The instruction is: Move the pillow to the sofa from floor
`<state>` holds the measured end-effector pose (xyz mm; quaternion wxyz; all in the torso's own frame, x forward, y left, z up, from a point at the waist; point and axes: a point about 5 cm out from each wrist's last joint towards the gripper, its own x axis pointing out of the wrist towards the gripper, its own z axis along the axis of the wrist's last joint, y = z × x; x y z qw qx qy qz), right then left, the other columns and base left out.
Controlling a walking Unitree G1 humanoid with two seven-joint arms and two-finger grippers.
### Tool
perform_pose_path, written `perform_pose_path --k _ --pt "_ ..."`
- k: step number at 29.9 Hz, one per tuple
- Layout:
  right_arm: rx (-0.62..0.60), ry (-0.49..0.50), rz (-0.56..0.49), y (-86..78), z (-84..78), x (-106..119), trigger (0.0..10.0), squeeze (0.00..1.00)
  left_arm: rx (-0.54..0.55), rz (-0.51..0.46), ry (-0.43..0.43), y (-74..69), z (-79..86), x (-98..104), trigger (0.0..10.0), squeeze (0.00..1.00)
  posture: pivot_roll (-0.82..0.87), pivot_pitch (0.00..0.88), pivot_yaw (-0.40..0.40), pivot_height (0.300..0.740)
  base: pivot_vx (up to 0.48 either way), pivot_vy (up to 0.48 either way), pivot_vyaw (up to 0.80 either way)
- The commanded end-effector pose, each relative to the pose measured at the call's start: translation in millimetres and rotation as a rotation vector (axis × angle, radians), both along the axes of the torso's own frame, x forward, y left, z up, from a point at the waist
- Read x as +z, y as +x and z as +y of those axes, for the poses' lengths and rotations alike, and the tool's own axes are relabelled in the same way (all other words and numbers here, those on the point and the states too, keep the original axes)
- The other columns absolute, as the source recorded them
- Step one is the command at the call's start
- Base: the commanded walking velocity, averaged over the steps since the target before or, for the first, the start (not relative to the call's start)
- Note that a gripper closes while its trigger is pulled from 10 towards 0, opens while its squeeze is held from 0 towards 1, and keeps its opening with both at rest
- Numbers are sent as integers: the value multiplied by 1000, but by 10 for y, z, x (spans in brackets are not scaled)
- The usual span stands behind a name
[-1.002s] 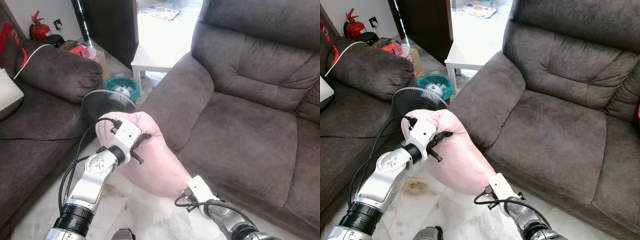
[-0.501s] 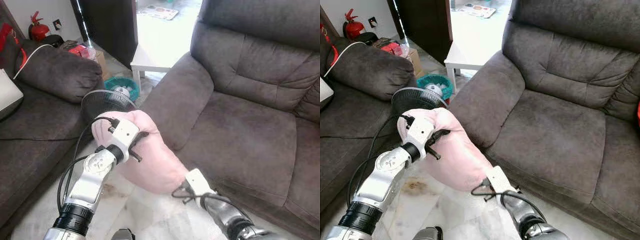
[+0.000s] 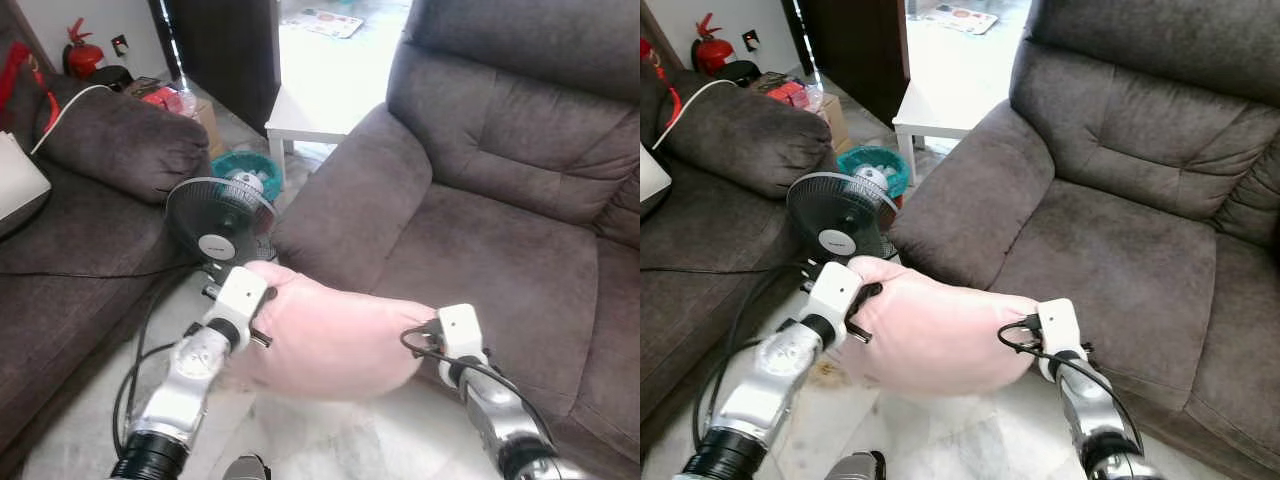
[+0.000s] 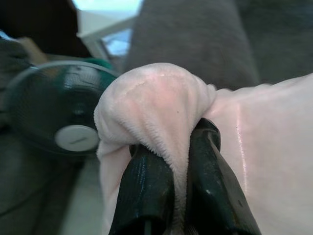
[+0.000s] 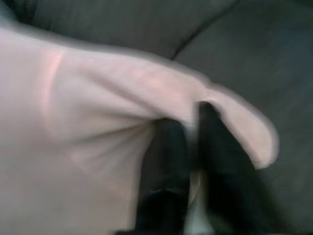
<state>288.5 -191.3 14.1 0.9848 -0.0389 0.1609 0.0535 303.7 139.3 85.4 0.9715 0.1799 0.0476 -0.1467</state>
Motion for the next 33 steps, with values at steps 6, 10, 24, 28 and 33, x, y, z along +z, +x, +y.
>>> perform_pose_path --k 6,10,24,28,33 --pt "-72 101 -313 61 147 493 10000 0 213 -339 71 -5 162 430 10000 0 180 94 -53 740 0 0 0" --pt "-111 129 -355 35 146 562 10000 0 211 -405 79 -40 111 508 10000 0 180 90 -48 740 0 0 0" --pt "-125 167 -469 10 185 833 10000 0 160 -441 58 -46 -21 554 10000 0 159 32 -25 740 0 0 0" --pt "-119 166 -492 22 170 913 10000 0 143 -415 58 -53 -64 484 10000 0 148 9 -34 740 0 0 0" --pt "-112 166 -508 33 138 947 10000 0 144 -414 43 -60 -102 469 10000 0 157 0 -45 740 0 0 0"
